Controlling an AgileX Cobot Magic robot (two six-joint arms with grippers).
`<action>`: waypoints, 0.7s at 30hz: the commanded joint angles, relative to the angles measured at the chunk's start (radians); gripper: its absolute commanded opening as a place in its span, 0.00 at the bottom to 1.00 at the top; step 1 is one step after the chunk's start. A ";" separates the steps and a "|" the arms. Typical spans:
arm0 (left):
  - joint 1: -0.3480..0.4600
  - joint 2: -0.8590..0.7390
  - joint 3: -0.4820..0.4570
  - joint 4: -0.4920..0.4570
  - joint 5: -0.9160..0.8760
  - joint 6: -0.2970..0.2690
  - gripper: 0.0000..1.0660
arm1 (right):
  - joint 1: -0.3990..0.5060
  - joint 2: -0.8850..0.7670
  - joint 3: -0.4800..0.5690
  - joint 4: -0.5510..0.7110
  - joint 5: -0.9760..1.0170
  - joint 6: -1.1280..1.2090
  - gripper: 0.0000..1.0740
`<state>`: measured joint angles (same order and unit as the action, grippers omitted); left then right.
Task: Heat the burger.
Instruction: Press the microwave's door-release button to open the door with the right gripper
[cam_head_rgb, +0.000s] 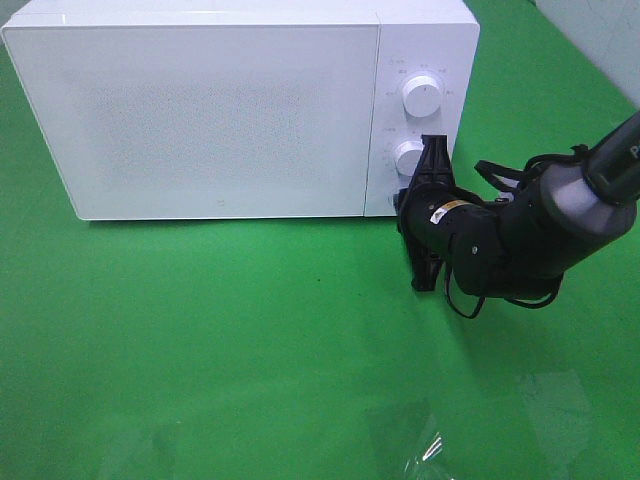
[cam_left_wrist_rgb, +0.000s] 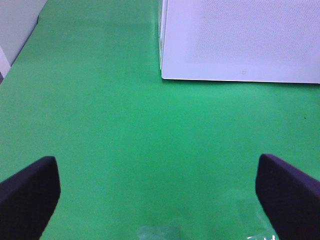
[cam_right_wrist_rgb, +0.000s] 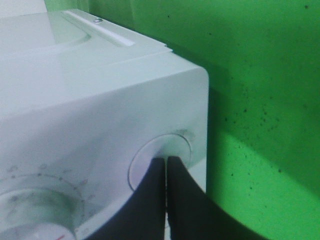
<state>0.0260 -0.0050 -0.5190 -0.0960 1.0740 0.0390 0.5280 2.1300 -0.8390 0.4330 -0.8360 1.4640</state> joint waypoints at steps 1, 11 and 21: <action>0.004 -0.004 0.002 -0.005 -0.005 -0.004 0.93 | -0.002 0.014 -0.021 0.004 -0.011 0.001 0.00; 0.004 -0.004 0.002 -0.005 -0.005 -0.004 0.93 | -0.002 0.025 -0.031 0.084 -0.130 -0.053 0.00; 0.004 -0.004 0.002 -0.005 -0.005 -0.004 0.93 | -0.002 0.024 -0.031 0.020 -0.220 0.047 0.00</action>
<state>0.0260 -0.0050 -0.5190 -0.0960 1.0740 0.0390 0.5380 2.1600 -0.8470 0.4690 -0.9430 1.5030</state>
